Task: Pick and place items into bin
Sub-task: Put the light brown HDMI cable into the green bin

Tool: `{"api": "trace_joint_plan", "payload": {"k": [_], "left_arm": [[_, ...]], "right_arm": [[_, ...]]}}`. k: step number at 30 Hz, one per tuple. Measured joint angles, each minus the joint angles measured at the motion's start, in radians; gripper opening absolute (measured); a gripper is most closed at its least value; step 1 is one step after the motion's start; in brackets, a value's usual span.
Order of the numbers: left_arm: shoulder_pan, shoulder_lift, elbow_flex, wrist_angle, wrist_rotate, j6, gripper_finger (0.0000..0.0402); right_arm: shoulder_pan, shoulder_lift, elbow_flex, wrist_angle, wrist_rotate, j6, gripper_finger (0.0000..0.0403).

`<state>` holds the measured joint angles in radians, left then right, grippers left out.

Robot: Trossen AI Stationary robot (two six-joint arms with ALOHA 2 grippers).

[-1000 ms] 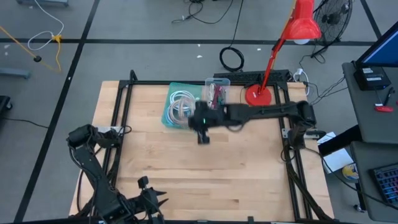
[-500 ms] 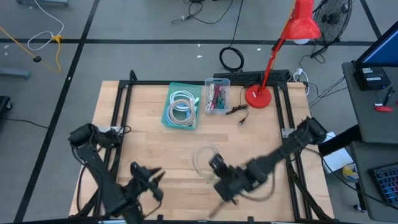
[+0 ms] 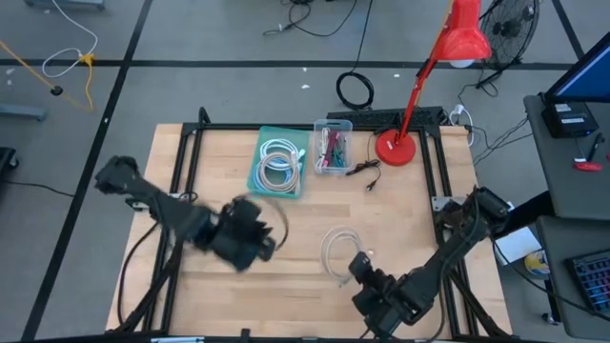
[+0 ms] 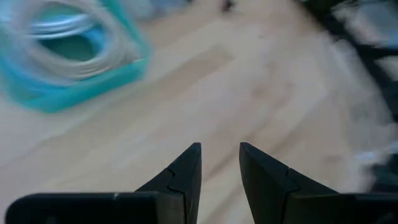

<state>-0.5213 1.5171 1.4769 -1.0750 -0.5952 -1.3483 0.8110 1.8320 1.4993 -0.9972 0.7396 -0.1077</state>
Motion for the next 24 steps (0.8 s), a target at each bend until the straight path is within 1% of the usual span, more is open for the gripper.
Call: {"api": "trace_joint_plan", "payload": {"k": [3,6,9,13,14,17,21,24], "left_arm": [[0.116,-0.038,0.0,0.174,0.139,0.161,0.0113],[0.215,-0.04,0.0,0.377,0.344,0.315,0.0113],[0.29,-0.005,0.001,0.559,0.539,0.406,0.0113],[0.356,0.058,0.0,0.667,0.698,0.461,0.0113],[0.367,0.07,0.0,0.67,0.732,0.464,0.0113],[0.388,0.102,0.0,0.677,0.787,0.466,0.0113],[0.394,0.134,0.0,0.667,0.801,0.513,0.0113],[0.394,0.154,0.0,0.681,0.798,0.501,0.0113]], "right_arm": [[0.005,0.0,-0.021,-0.001,0.005,0.047,0.0034],[0.013,0.0,-0.026,-0.01,0.048,0.066,0.0034],[0.016,0.0,-0.026,-0.01,0.079,0.062,0.0034],[0.027,0.0,-0.026,-0.033,0.078,0.097,0.0034],[0.031,0.0,-0.026,-0.043,0.077,0.105,0.0034],[0.046,0.0,-0.026,-0.066,0.077,0.151,0.0034],[0.065,0.0,-0.026,-0.108,0.093,0.205,0.0034],[0.071,0.0,-0.026,-0.118,0.098,0.227,0.0034]]}}
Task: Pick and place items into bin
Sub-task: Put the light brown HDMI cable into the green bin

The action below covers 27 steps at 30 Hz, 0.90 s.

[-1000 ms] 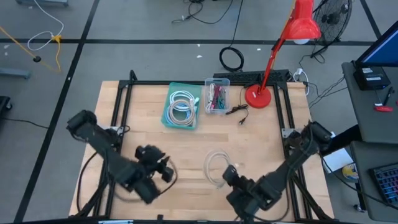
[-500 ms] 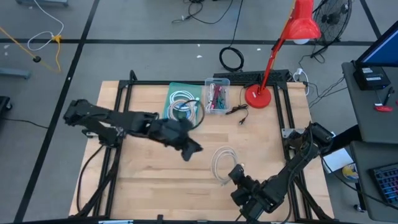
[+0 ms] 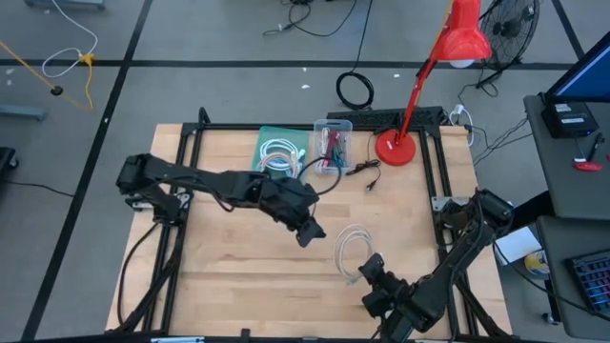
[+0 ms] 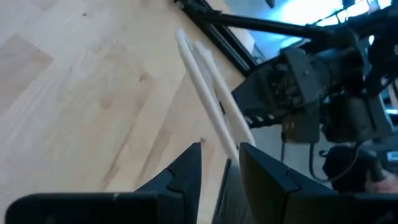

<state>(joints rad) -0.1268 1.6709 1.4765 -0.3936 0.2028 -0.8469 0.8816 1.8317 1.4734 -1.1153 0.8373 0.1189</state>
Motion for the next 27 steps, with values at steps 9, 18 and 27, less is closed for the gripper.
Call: {"api": "trace_joint_plan", "payload": {"k": [9,18,27], "left_arm": [[0.009,0.046,0.0,0.066,0.066,-0.109,0.0113],[0.01,0.045,0.0,0.102,0.049,-0.131,0.0114],[0.006,0.108,0.0,0.135,0.068,-0.142,0.0114]], "right_arm": [[0.004,0.0,0.001,0.0,0.001,0.008,0.0034],[0.004,0.0,0.001,0.0,0.004,0.006,0.0034],[0.002,0.0,-0.004,0.011,0.027,0.0,0.0034]]}}
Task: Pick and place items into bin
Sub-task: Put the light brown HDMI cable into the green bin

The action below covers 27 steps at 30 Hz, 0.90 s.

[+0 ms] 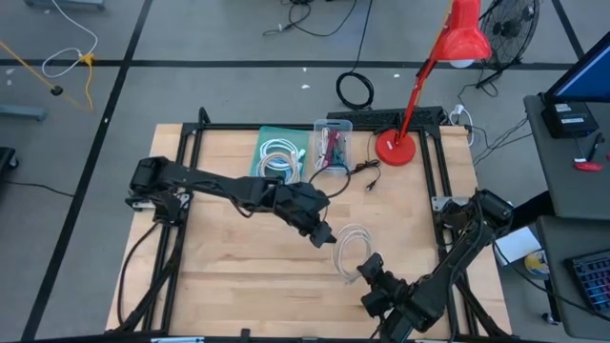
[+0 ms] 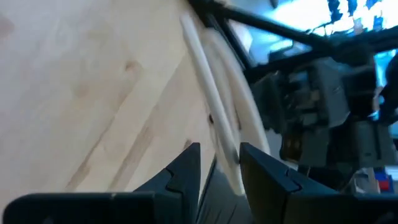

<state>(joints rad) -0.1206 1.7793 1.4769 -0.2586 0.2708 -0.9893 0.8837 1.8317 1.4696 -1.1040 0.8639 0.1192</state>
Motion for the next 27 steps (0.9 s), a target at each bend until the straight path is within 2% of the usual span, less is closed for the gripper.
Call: {"api": "trace_joint_plan", "payload": {"k": [6,19,27], "left_arm": [[-0.006,0.061,-0.001,0.137,0.066,-0.044,0.0114],[-0.004,0.054,-0.001,0.204,0.073,-0.046,0.0114],[-0.008,0.054,-0.001,0.18,0.058,-0.047,0.0114]], "right_arm": [[-0.001,0.0,-0.039,0.01,0.001,0.005,0.0034],[-0.01,0.0,-0.076,0.031,0.012,0.026,0.0034],[-0.035,0.0,-0.076,0.042,-0.002,0.018,0.0034]]}}
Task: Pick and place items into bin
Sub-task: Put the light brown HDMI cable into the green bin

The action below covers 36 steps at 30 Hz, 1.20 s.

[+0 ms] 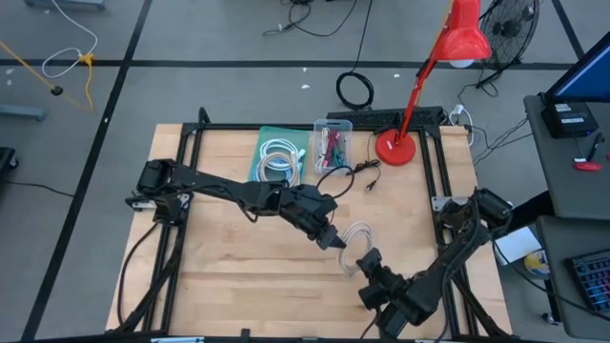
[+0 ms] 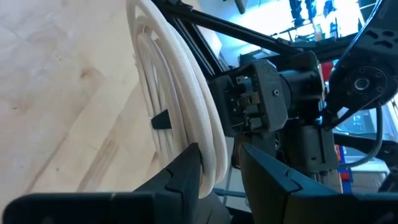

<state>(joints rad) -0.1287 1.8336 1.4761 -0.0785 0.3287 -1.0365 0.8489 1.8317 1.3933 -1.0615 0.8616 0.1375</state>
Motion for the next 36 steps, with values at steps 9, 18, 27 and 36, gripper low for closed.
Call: {"api": "trace_joint_plan", "payload": {"k": [9,18,27,36], "left_arm": [[0.001,0.0,0.0,-0.028,-0.017,-0.013,0.0114],[0.005,-0.002,0.0,-0.064,-0.079,-0.014,0.0113],[0.011,-0.002,0.0,-0.069,-0.094,-0.015,0.0113],[0.017,-0.002,0.001,-0.092,-0.102,-0.015,0.0113]], "right_arm": [[-0.011,0.0,0.0,0.033,-0.003,-0.036,0.0034],[-0.012,0.0,0.0,0.044,-0.003,-0.05,0.0034],[-0.03,0.0,-0.001,0.044,-0.004,-0.054,0.0034],[-0.038,0.0,-0.001,0.047,-0.003,-0.079,0.0034]]}}
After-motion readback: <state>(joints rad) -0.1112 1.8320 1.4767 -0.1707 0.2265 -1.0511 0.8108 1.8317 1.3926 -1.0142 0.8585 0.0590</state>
